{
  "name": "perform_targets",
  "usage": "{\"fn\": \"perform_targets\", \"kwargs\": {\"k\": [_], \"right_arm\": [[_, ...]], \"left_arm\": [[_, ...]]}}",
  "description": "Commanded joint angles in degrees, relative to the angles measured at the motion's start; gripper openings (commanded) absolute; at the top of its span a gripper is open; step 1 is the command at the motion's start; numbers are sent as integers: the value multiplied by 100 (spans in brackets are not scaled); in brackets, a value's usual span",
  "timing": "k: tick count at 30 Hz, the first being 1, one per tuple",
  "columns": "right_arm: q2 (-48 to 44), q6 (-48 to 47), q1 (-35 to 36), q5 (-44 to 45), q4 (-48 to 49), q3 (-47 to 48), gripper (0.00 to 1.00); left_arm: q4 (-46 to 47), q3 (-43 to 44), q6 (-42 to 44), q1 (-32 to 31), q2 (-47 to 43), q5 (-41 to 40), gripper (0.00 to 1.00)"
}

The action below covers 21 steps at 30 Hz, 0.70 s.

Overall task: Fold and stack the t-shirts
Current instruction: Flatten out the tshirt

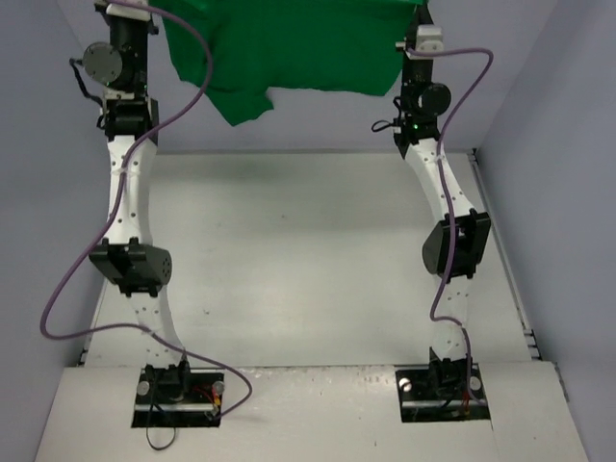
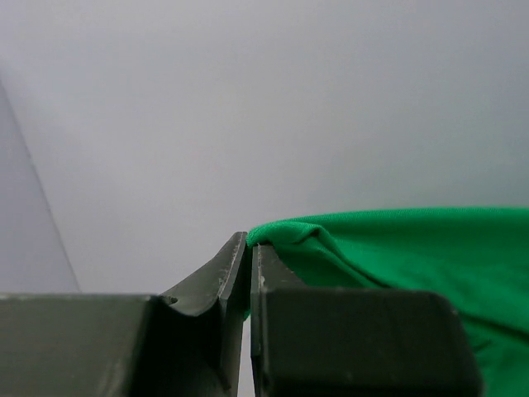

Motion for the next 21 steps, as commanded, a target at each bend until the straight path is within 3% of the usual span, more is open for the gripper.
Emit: {"fn": "perform_targets", "kwargs": {"k": [1, 8, 14, 21], "right_arm": [[-471, 68, -151, -44, 898, -755, 0], [-656, -13, -151, -564, 1477, -2558, 0], [-811, -83, -160, -765, 1804, -3696, 0], [-1950, -293, -212, -1306, 1479, -5263, 0]], "left_arm": [[751, -1185, -487, 209, -531, 157, 0], [1564, -3692, -488, 200, -1190, 522, 0], [1754, -4767, -338, 216, -1418, 667, 0], [1417, -6227, -103, 292, -2311, 1675, 0]]}}
